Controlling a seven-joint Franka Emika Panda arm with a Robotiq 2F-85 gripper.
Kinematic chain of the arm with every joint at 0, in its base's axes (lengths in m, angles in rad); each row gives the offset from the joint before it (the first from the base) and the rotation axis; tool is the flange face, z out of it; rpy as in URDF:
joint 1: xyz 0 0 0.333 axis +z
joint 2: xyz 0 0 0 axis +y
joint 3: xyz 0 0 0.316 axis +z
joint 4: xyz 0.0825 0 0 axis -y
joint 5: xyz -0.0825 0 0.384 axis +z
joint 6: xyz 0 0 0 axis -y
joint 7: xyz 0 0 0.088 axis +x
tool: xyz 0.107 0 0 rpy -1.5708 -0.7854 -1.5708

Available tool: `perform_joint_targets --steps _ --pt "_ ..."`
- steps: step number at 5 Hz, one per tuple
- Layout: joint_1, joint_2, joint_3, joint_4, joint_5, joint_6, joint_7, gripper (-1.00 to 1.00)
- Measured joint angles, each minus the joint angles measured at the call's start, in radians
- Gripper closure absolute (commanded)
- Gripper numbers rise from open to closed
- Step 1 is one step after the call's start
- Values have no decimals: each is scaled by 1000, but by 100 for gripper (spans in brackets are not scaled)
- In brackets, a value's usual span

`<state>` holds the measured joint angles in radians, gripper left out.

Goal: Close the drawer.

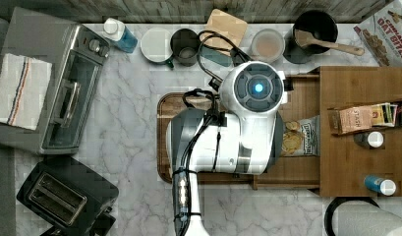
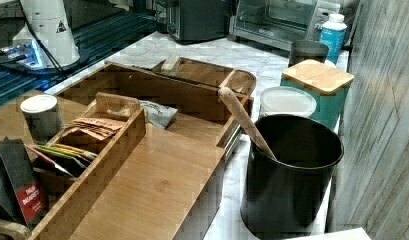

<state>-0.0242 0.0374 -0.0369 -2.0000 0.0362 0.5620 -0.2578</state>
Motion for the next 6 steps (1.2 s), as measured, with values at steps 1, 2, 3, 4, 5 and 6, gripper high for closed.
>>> perform_joint_targets --steps 1,2,3,4,5,6 --pt "13 -1 1 -68 -30 92 -93 100" --pt "17 11 11 -123 -50 83 -193 100" --pt "30 29 15 -186 -106 144 -263 100" --pt "49 55 25 -232 -119 169 -265 100" --pt "70 87 28 -262 -163 198 -302 100" --pt "71 117 28 -287 -190 292 -320 100"
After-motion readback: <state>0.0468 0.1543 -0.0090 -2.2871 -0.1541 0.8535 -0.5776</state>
